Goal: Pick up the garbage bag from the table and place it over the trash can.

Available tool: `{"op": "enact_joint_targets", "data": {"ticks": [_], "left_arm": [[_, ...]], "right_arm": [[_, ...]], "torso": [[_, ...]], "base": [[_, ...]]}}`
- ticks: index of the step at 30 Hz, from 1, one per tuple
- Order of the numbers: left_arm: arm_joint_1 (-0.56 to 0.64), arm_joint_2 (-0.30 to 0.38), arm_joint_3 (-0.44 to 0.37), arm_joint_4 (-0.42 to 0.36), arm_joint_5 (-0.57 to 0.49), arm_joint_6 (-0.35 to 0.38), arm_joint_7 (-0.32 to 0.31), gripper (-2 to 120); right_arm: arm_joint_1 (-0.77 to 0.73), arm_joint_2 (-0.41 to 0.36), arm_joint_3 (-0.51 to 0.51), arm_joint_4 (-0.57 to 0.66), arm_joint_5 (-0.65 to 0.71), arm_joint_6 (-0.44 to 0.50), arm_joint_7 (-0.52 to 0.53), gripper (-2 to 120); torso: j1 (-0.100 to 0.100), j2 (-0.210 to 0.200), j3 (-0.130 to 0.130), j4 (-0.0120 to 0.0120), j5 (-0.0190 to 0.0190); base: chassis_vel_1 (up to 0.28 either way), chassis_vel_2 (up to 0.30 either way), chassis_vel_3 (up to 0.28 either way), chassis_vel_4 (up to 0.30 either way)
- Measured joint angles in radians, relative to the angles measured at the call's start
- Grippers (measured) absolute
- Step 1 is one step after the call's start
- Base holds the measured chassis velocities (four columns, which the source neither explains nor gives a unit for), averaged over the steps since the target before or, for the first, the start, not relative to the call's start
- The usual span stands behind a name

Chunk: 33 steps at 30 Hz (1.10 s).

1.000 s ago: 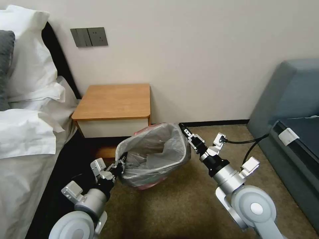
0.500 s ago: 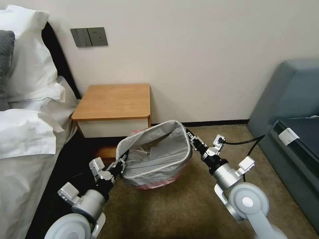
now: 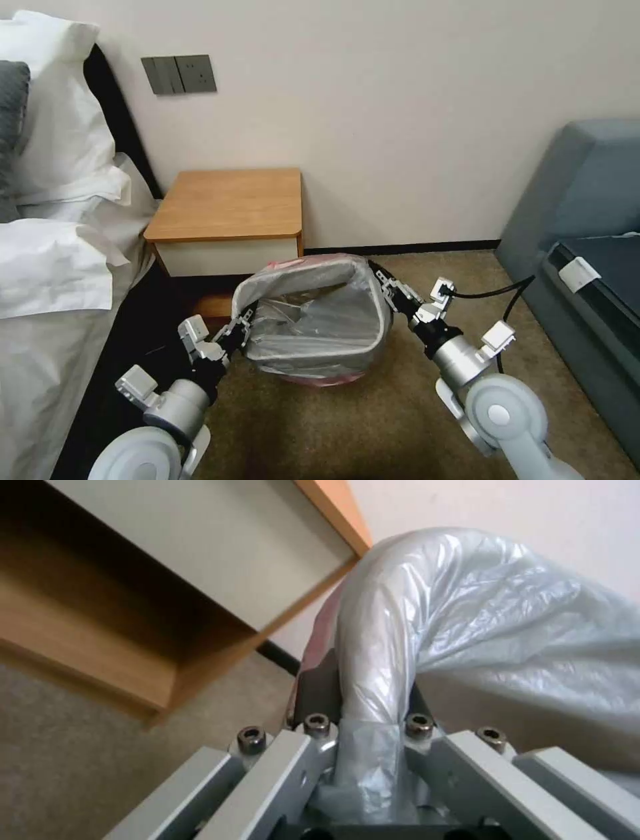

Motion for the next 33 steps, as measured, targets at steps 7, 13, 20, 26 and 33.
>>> {"op": "enact_joint_targets", "data": {"ticks": [7,13,20,26,33], "left_arm": [[-0.030,0.003,-0.007,0.021,0.001,-0.001,-0.035,4],[-0.045,0.005,0.001,0.040,0.072,-0.022,-0.048,4],[-0.051,0.009,0.027,0.048,0.197,-0.057,-0.046,4],[-0.051,0.014,0.047,0.045,0.285,-0.077,-0.023,4],[-0.037,0.018,0.059,0.043,0.447,-0.131,0.035,4]], "right_arm": [[0.004,-0.016,0.011,0.020,0.024,0.002,0.046,72],[-0.006,-0.031,0.041,0.076,0.025,0.003,0.085,92],[0.002,-0.121,0.086,0.219,0.004,0.000,0.088,100],[0.065,-0.261,0.035,0.252,-0.147,-0.022,-0.002,100],[0.221,-0.447,-0.183,0.246,-0.408,-0.078,-0.160,75]], "torso": [[0.000,0.000,0.000,0.0002,0.0000],[0.000,0.000,0.000,0.0000,0.0001],[0.000,0.000,0.000,0.0001,-0.0001],[0.000,0.000,0.000,0.0003,-0.0001],[0.000,0.000,0.000,0.0001,-0.0001]], "base": [[0.000,0.000,0.000,0.000],[0.000,0.000,0.000,0.000],[0.000,0.000,0.000,0.000],[0.000,0.000,0.000,0.000],[0.000,0.000,0.000,0.000]]}}
